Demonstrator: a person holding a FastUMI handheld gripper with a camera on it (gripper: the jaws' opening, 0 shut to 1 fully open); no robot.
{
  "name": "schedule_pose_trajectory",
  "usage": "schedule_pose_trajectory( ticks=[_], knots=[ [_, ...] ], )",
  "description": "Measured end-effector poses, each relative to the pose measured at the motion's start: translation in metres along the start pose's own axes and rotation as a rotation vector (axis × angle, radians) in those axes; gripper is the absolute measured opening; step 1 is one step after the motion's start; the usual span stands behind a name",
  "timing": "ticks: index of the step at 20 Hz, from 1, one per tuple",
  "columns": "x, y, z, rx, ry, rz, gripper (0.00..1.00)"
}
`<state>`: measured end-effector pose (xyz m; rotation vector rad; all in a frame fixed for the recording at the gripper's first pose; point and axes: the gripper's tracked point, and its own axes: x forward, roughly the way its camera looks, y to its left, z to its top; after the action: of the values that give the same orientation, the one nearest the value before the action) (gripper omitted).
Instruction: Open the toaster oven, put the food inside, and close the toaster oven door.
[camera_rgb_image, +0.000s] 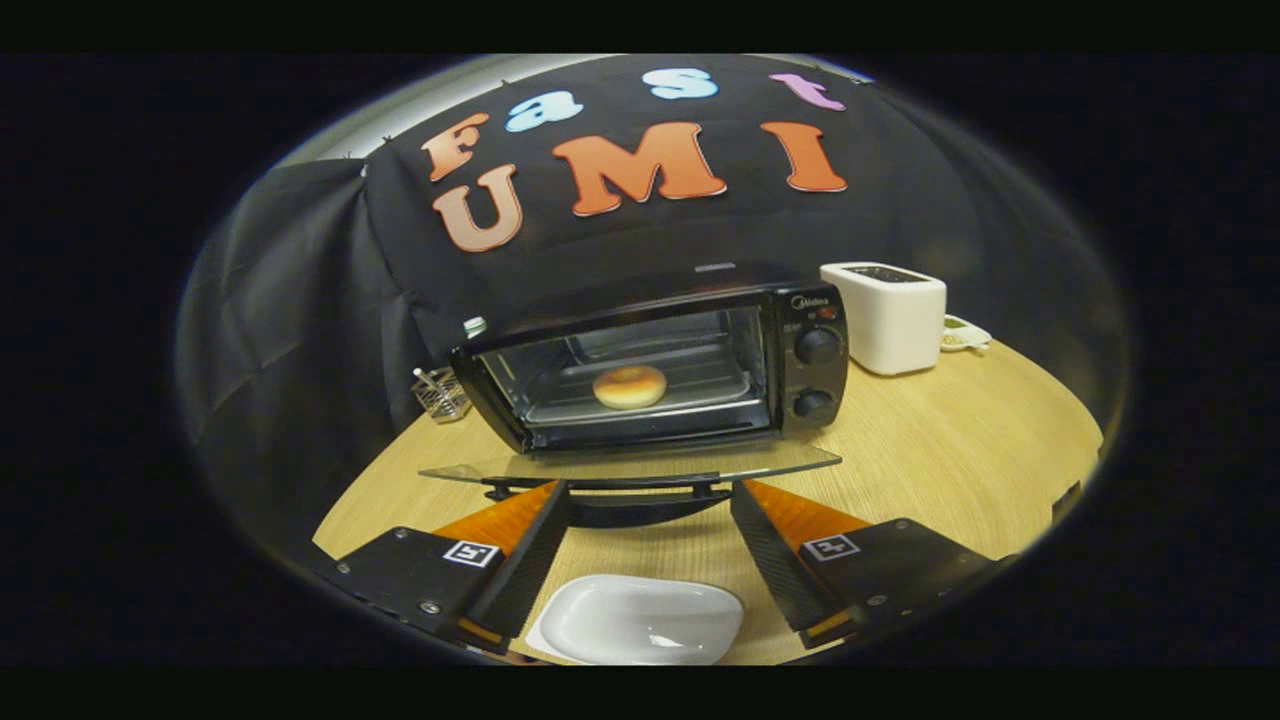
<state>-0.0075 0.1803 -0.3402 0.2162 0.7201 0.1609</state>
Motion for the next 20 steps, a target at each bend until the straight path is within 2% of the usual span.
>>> schedule_pose_trajectory(
  ticks=[8,13,15,20],
  knots=[
    [0.034,0.005,0.064,0.041,-0.134,0.030,0.95],
    [0.049,0.016,0.085,0.001,-0.221,0.036,0.93],
    [0.045,0.024,0.090,0.016,-0.241,0.070,0.93],
    [0.013,0.030,0.108,-0.036,-0.361,0.085,0.93]
  ],
)
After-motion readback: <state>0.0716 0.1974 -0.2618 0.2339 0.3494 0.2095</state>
